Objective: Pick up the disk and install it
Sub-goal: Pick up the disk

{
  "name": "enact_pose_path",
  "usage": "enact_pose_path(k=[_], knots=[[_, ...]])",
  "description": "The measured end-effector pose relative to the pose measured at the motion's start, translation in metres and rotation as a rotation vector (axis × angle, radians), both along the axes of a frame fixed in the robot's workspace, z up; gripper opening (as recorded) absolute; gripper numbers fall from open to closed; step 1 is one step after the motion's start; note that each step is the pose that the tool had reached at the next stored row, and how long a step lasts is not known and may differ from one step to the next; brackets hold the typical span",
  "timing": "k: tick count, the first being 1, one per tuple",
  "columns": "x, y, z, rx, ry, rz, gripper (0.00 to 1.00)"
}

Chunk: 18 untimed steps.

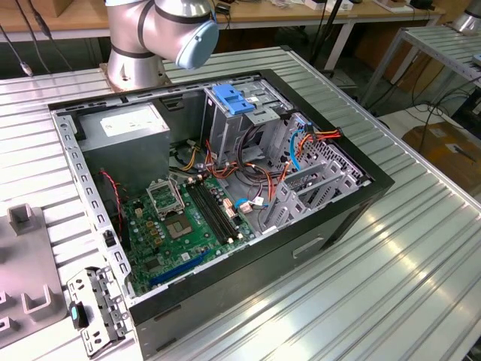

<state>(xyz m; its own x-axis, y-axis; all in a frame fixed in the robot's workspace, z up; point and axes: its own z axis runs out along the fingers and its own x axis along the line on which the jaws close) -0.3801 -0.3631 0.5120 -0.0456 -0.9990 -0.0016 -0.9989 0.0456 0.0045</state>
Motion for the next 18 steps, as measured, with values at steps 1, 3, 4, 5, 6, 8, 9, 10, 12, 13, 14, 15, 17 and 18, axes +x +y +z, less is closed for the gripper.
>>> enact_pose_path(k=[1, 3, 4, 5, 6, 8, 9, 10, 12, 13, 14, 15, 17, 18], knots=[[0.0033, 0.0, 0.0, 0.0, 0.0, 0.0, 0.37], [0.007, 0.0, 0.0, 0.0, 0.0, 0.0, 0.37], [0.0093, 0.0, 0.0, 0.0, 0.0, 0.0, 0.37], [0.0122, 0.0, 0.0, 0.0, 0.0, 0.0, 0.37], [0.014, 0.0, 0.0, 0.0, -0.0001, 0.0, 0.37], [0.0177, 0.0, 0.0, 0.0, 0.0, 0.0, 0.37], [0.0195, 0.0, 0.0, 0.0, 0.0, 0.0, 0.37], [0.0231, 0.0, 0.0, 0.0, 0.0, 0.0, 0.37], [0.0269, 0.0, 0.0, 0.0, 0.0, 0.0, 0.37], [0.0285, 0.0, 0.0, 0.0, 0.0, 0.0, 0.37], [0.0303, 0.0, 0.0, 0.0, 0.0, 0.0, 0.37], [0.0336, 0.0, 0.0, 0.0, -0.0001, 0.0, 0.37], [0.0383, 0.0, 0.0, 0.0, 0.0, 0.0, 0.37], [0.0404, 0.0, 0.0, 0.0, -0.0001, 0.0, 0.37]])
